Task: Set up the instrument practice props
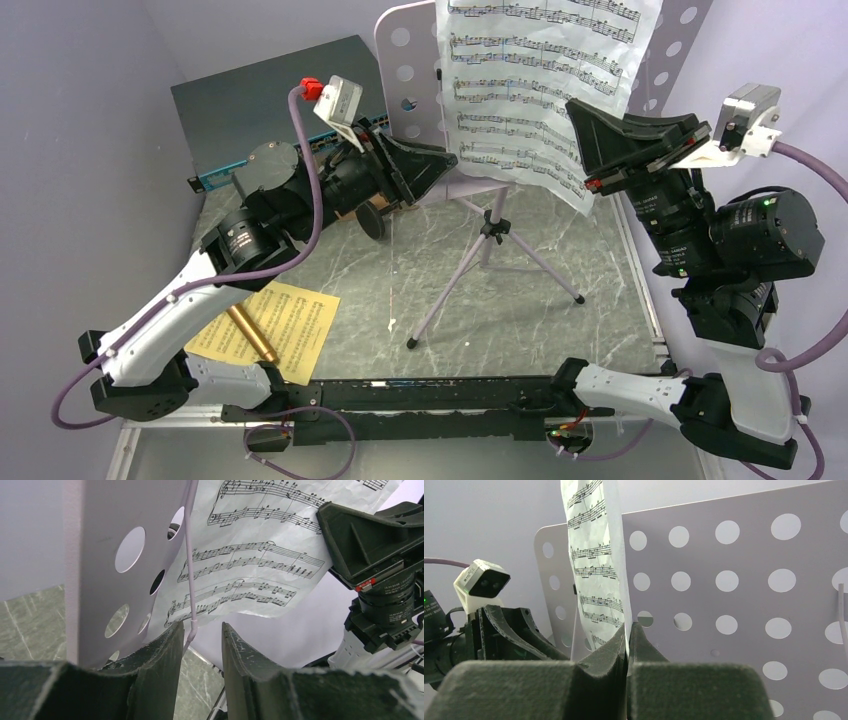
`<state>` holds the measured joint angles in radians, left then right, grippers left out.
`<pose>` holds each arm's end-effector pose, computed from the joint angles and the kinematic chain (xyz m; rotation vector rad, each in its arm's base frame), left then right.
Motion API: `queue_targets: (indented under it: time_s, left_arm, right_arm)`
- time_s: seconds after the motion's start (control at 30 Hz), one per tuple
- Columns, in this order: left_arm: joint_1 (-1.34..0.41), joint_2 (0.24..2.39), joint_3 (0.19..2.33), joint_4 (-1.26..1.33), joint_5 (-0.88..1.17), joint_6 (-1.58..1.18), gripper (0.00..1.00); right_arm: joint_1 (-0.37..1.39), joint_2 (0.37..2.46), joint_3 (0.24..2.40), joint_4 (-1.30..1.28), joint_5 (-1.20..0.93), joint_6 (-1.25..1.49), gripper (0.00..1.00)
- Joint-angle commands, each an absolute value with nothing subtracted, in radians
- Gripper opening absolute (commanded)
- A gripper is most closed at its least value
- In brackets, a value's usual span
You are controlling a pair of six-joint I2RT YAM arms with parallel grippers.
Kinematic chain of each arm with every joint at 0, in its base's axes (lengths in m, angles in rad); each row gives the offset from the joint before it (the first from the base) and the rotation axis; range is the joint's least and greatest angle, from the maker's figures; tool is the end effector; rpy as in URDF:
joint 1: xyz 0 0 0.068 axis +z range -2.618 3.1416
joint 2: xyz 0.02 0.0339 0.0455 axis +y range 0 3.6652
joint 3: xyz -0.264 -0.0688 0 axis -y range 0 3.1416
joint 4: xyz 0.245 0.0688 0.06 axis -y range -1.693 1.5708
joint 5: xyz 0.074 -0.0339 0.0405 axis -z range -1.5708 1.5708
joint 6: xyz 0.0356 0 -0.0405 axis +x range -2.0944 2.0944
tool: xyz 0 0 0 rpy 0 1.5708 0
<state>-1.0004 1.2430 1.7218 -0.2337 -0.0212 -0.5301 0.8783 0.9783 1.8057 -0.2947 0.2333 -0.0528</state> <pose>0.1254 -0.1941 0.5562 0.3170 1.4074 -1.2690 0.0624 0.0623 0.6086 -0.2794 1.0366 0.6256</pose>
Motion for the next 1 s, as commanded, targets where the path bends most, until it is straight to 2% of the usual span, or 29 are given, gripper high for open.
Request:
queue_targets:
  time_s: [0.0, 0.6, 0.97]
  left_arm:
    - [-1.011, 1.241, 1.724, -0.163, -0.069, -0.487, 0.38]
    - [-1.015, 1.281, 1.759, -0.139, -0.088, -0.454, 0.29]
    - [-1.016, 1.245, 1.690, -0.048, -0.058, -0.414, 0.16]
  right_arm:
    - [0.876, 0.968, 1.800, -0.255, 0.224, -0.064, 0.00]
    - [0.876, 0.968, 1.775, -0.214, 0.216, -0.066, 0.00]
    - [0.876, 0.966, 1.761, -0.194, 0.238, -0.069, 0.00]
